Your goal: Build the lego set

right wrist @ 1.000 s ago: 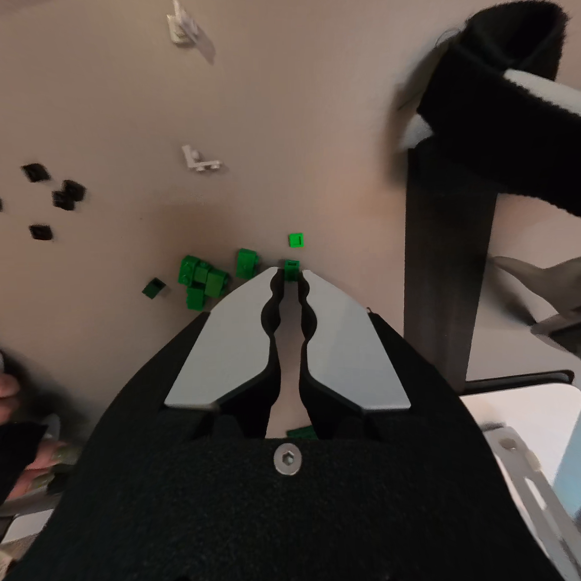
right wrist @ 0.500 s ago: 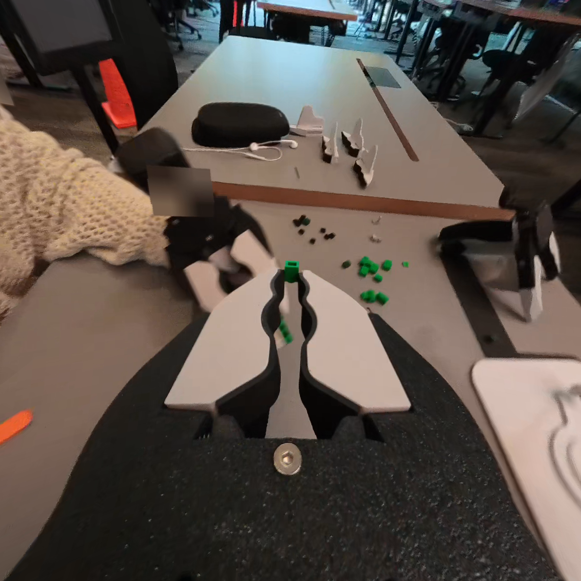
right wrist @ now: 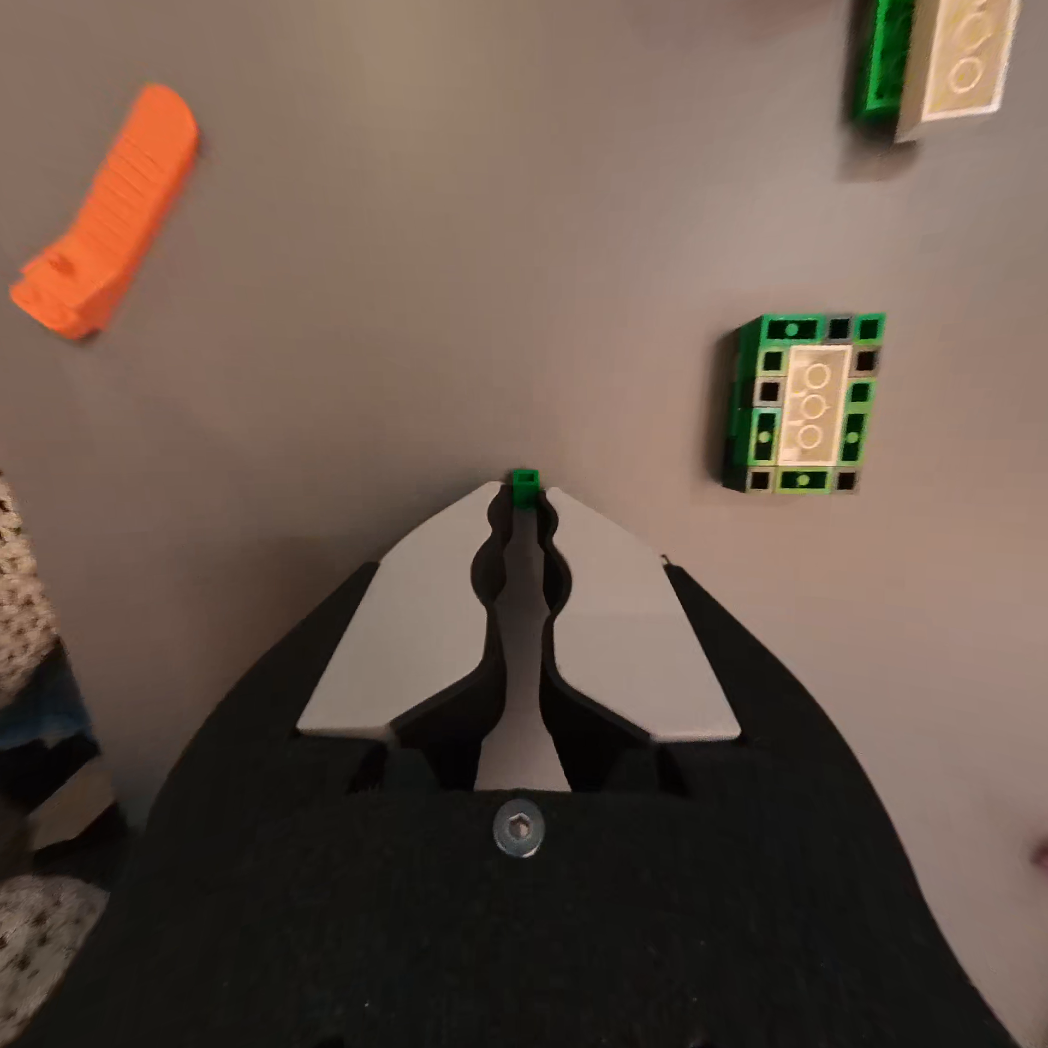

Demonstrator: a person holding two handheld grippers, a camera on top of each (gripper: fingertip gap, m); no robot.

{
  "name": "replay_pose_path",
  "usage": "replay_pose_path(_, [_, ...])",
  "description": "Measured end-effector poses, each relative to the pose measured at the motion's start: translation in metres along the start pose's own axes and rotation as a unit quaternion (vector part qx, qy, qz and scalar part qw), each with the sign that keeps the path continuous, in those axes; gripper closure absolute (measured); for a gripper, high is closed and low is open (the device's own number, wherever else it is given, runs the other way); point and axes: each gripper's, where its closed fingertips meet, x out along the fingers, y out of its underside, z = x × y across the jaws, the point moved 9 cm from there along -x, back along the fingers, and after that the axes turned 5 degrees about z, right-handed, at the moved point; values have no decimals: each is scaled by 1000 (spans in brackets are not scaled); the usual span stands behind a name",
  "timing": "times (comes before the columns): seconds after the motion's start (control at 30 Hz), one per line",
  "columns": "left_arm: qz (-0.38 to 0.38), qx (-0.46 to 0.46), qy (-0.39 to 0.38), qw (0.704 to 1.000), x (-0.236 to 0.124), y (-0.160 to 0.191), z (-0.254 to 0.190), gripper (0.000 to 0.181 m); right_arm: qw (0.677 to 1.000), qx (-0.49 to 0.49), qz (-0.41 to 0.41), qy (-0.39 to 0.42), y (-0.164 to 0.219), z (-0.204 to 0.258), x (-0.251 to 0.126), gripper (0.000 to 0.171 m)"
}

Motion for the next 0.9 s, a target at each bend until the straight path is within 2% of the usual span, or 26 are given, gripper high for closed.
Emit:
replay_pose_path(0.37, [22,27,11,999,4,1,-8,146,999,-5,17,31,-9,6,-9,155])
replay_pose_path(0.63, [28,38,17,999,5,1,-10,146,996,-14,83,24,-14,-1,-2,156])
replay_pose_path(0.7, [31,42,18,998,5,1,-11,146,995,-13,94,15,-14,-3,-1,163])
replay_pose_path(0.8, [31,36,19,999,6,0,-13,146,998,-7,39,46,-23,-6,-7,163])
replay_pose_path(0.9, [16,9,47,999,7,-6,-21,147,981,-27,-149,119,-46,-10,-25,163])
